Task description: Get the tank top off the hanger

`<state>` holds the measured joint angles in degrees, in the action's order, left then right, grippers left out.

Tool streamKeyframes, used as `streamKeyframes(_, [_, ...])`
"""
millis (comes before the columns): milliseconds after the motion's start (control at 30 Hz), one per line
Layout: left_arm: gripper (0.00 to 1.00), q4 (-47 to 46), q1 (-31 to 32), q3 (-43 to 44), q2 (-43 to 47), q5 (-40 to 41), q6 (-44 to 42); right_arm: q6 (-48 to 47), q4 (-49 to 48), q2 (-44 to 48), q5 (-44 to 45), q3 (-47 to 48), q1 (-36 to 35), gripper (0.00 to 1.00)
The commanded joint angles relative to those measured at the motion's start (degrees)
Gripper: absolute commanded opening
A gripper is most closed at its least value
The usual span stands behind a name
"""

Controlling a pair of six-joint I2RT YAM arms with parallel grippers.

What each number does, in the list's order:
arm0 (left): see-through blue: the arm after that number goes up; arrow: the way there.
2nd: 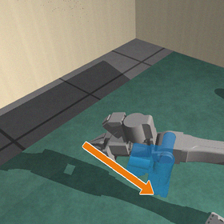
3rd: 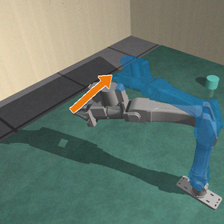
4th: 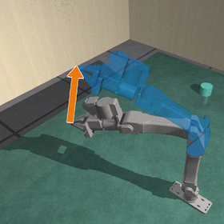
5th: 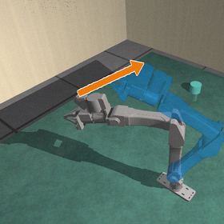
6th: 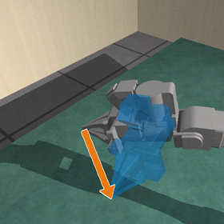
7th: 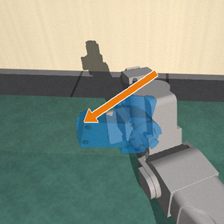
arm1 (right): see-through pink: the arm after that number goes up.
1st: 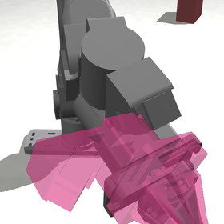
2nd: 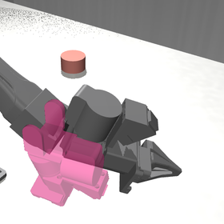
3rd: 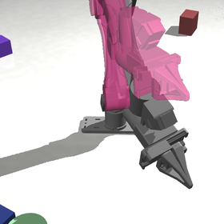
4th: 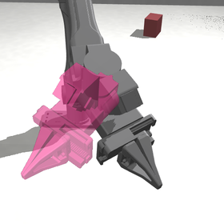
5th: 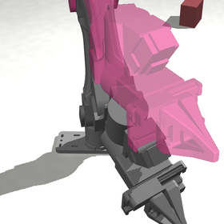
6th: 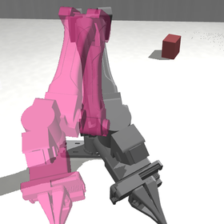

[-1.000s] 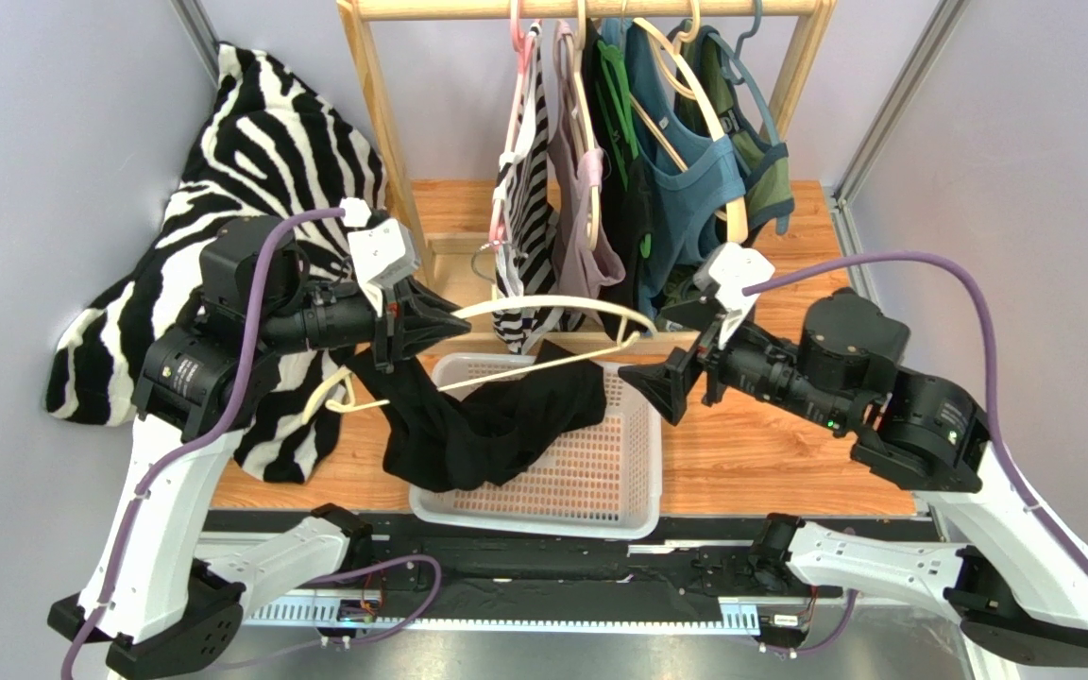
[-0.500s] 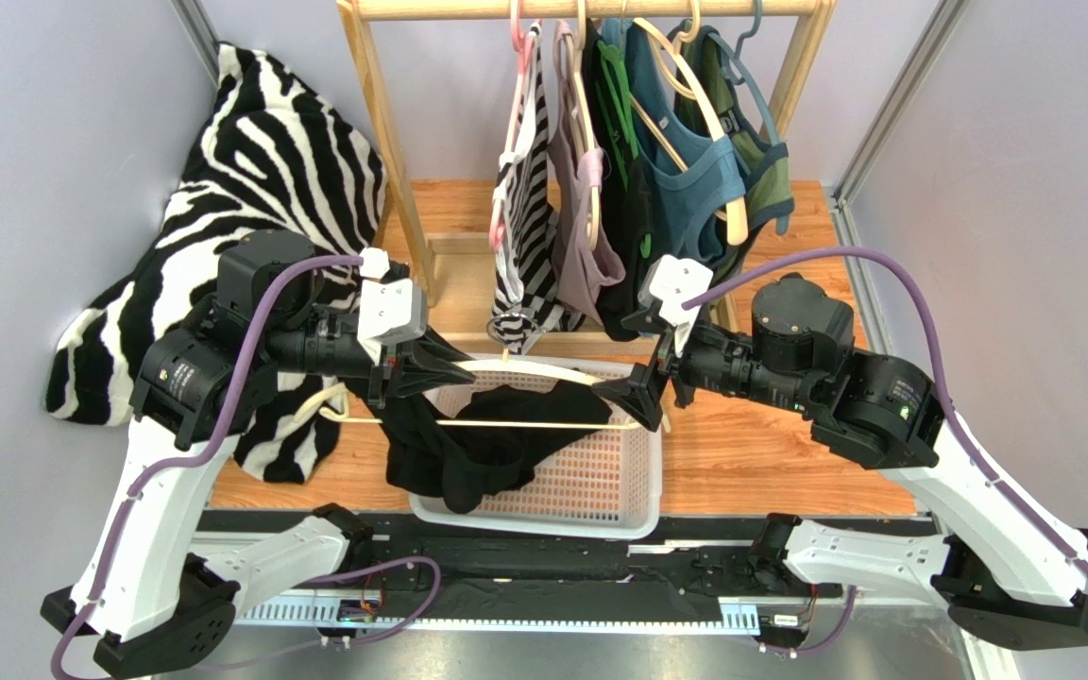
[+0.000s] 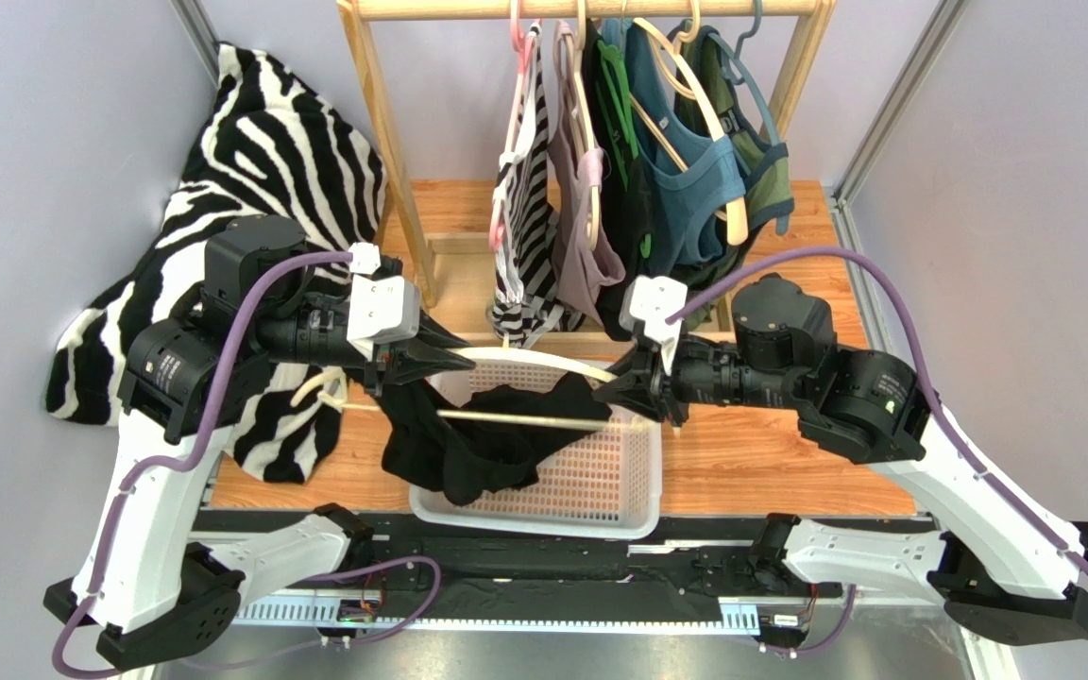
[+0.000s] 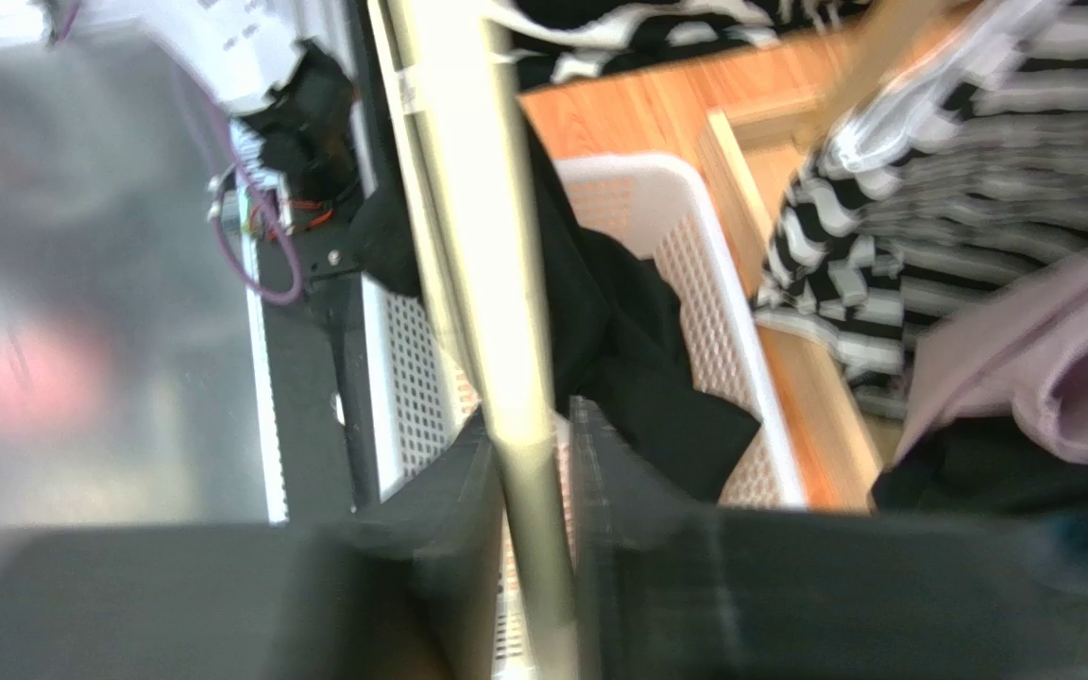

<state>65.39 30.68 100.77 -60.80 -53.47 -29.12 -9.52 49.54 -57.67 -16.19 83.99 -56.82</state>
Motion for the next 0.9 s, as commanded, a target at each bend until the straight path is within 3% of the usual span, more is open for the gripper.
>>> streamKeyframes(0, [0.03,-3.0,0.3,1.8,0.1,-0.1,-1.6,0.5,-2.0,2.8,0.8,0.3,-0.2,0.0])
streamKeyframes(33, [0.08,-3.3,0.3,1.5,0.1,0.6,-1.2,0.4,-2.4,4.0,3.0,0.0,-0.2,0.0])
streamKeyframes(67, [0.27,-3.9,0.3,1.2,0.1,1.6,0.0,0.4,-3.9,4.7,4.0,-0.7,-0.2,0.0])
streamKeyframes(100, [0.4,-5.3,0.3,0.9,0.4,2.1,0.6,0.3,-4.8,5.5,6.1,-1.1,-0.2,0.0])
streamKeyframes(167, [0.87,-7.2,0.3,0.4,0.6,4.8,2.5,-0.4,-7.4,7.6,9.1,-2.6,-0.2,0.0])
streamKeyframes(200, [0.94,-8.9,0.3,0.6,0.7,6.0,3.1,-0.8,-7.9,8.1,12.5,-3.0,-0.2,0.0])
streamKeyframes(433, [0.95,-14.8,0.1,5.0,1.3,19.7,7.5,-3.5,-6.8,11.2,22.8,-4.4,-0.2,0.0])
streamKeyframes(533, [0.95,-16.3,-0.1,3.0,2.8,22.9,8.3,-3.8,-6.9,12.8,24.0,-4.9,-0.2,0.0])
streamKeyframes(633, [0.88,-16.8,-0.2,-0.7,4.2,24.3,8.8,-3.9,-6.6,13.6,24.7,-4.8,-0.3,0.0])
streamKeyframes(733, [0.64,-16.9,-0.3,-4.2,5.3,21.9,10.3,-4.1,-6.5,13.6,25.2,-4.5,-0.2,0.0])
streamKeyframes(767, [0.45,-16.9,-0.4,-5.0,5.5,21.2,11.2,-4.2,-6.6,13.5,25.3,-4.4,-0.2,0.0])
streamKeyframes(867, [0.26,-17.3,-0.4,-7.9,6.1,19.6,12.7,-4.2,-7.1,13.1,25.4,-4.2,-0.2,0.0])
